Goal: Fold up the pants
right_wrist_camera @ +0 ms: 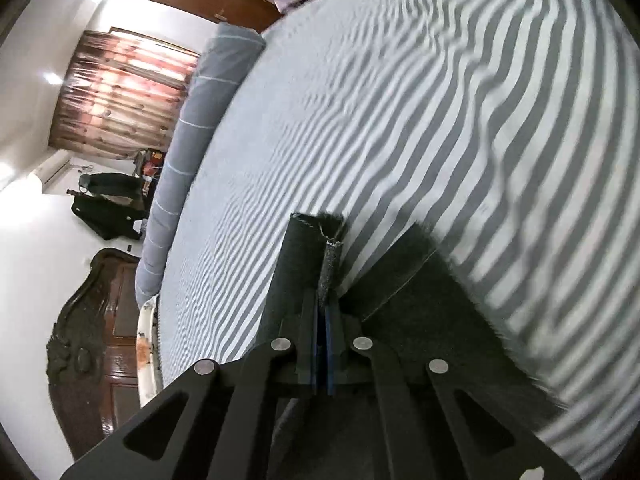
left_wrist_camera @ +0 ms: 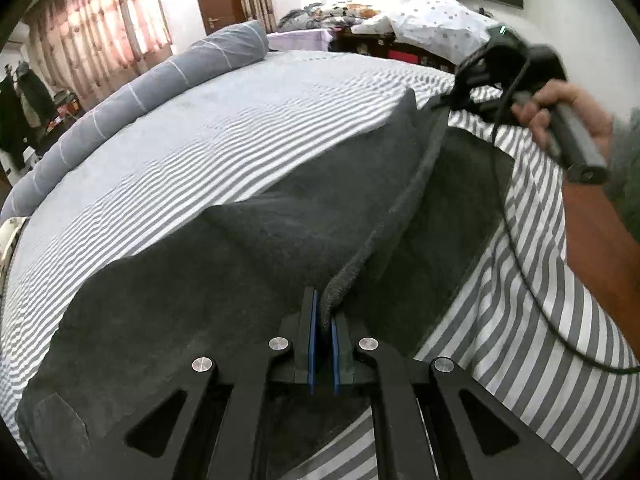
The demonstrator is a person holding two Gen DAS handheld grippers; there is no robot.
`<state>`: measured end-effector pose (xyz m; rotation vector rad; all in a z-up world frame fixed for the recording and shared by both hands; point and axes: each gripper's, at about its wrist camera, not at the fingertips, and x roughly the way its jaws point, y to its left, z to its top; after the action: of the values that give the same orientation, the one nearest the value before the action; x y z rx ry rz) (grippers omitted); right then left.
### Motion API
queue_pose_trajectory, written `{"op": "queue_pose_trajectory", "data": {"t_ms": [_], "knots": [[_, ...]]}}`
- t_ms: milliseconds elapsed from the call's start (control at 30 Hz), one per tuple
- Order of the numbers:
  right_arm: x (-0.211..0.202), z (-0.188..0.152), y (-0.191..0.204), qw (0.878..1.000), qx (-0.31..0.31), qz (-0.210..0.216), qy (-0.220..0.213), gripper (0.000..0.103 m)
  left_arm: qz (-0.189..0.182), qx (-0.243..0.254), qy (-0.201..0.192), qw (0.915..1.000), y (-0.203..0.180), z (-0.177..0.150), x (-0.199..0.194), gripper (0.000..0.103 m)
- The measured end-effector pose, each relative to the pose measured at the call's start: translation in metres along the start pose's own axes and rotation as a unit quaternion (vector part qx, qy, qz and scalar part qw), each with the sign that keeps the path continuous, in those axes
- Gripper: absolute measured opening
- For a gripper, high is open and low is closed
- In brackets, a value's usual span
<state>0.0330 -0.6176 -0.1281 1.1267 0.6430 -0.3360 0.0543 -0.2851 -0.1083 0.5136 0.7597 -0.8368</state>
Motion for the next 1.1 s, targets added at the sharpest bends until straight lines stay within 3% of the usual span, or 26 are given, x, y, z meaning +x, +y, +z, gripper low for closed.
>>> {"op": "queue_pose_trajectory", "data": {"t_ms": [233, 467, 767, 900, 1000, 1067, 1100], "knots": [[-0.053, -0.021, -0.022, 0.999, -0.022, -0.044, -0.016, 0.004, -0.010, 0.058, 0.019, 0.9981, -0.016, -0.011, 0.005, 0.006], [-0.052, -0.040, -0.058, 0.996, -0.005, -0.089, -0.001, 0.003, -0.019, 0.129, 0.027, 0.9911, -0.035, -0.029, 0.004, 0.006], [-0.030, -0.045, -0.070, 0.991, -0.008, -0.133, 0.016, 0.003, -0.032, 0.120, 0.058, 0.9906, -0.035, -0.038, 0.027, 0.006], [-0.031, -0.044, -0.073, 0.991, 0.005, -0.133, 0.027, 0.004, -0.033, 0.097, 0.067, 0.9925, -0.032, -0.038, 0.035, 0.009], [-0.035, -0.041, -0.071, 0.989, 0.009, -0.142, 0.034, 0.011, -0.057, 0.075, 0.074, 0.9928, -0.026, -0.037, 0.033, 0.021], [-0.046, -0.041, -0.065, 0.988, 0.009, -0.155, 0.024, 0.023, -0.075, 0.065, 0.081, 0.9917, -0.024, -0.038, 0.028, 0.029], [-0.049, -0.041, -0.062, 0.986, 0.007, -0.163, 0.020, 0.034, -0.082, 0.063, 0.082, 0.9912, -0.023, -0.039, 0.025, 0.029]]}}
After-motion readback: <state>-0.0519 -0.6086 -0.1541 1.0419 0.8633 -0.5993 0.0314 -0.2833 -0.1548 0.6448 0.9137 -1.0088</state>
